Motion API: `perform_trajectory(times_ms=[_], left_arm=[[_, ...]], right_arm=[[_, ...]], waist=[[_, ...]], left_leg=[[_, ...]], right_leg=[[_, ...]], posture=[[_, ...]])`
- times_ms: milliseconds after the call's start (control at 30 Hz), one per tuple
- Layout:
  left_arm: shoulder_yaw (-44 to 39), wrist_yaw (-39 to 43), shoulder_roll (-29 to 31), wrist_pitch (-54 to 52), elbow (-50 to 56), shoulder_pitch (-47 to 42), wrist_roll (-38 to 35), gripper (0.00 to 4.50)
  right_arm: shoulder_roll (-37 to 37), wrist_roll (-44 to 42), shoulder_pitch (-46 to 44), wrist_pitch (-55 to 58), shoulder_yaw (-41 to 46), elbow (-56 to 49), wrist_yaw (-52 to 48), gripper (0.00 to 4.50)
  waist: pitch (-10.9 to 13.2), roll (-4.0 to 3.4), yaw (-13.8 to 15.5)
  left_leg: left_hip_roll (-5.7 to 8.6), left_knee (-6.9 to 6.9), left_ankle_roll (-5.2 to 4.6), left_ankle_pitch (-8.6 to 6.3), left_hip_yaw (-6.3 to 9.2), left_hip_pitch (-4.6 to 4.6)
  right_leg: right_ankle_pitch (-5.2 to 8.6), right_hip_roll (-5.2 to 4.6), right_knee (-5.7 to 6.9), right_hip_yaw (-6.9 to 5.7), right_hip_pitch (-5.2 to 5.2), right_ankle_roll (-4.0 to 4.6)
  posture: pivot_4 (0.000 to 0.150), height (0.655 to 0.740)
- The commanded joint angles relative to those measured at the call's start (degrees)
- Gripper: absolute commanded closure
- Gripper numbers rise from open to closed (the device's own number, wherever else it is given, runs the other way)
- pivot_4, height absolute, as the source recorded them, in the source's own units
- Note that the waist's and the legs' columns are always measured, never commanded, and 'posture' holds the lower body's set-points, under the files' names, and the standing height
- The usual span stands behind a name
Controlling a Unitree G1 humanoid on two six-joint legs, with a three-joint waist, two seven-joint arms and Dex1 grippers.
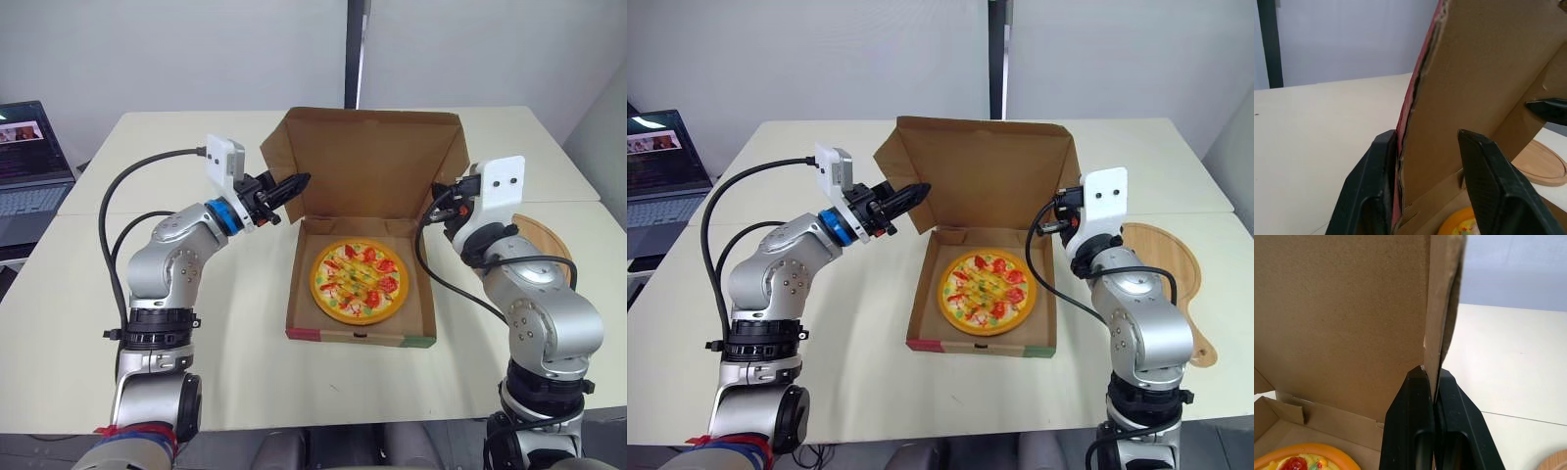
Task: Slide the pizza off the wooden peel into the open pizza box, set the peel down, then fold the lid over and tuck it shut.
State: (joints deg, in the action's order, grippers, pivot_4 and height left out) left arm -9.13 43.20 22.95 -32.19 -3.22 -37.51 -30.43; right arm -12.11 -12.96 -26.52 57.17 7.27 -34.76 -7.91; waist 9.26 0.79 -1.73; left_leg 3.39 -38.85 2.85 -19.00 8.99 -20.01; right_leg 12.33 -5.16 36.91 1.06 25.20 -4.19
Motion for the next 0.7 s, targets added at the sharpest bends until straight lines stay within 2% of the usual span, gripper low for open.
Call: perform_trajectory(times_ms=[33,700], left_arm=[[-1.05,0.85,0.35,1.59,3.7,-0.62,-1.96,2.67],[-6.97,-6.49,1.93,2.06,8.24,2.8,-3.87,2.67]], right_arm=[[-0.13,-2.03,-1.96,-1.1,-1.35,-2.32,-1.5,4.5],[-0.75,-2.79,-2.04,-1.24,-1.94,-1.46,-1.54,4.5]], waist=[[0.0,0.0,0.01],[0.01,0.0,-0.12]], left_leg=[[0.0,0.0,0.0,0.0,0.0,0.0],[-0.04,0.03,0.0,0.0,-0.01,0.01]], right_leg=[[0.0,0.0,0.0,0.0,0.0,0.0],[0.0,0.02,-0.01,0.01,0.02,0.0]], posture=[[0.15,0.74],[0.15,0.74]])
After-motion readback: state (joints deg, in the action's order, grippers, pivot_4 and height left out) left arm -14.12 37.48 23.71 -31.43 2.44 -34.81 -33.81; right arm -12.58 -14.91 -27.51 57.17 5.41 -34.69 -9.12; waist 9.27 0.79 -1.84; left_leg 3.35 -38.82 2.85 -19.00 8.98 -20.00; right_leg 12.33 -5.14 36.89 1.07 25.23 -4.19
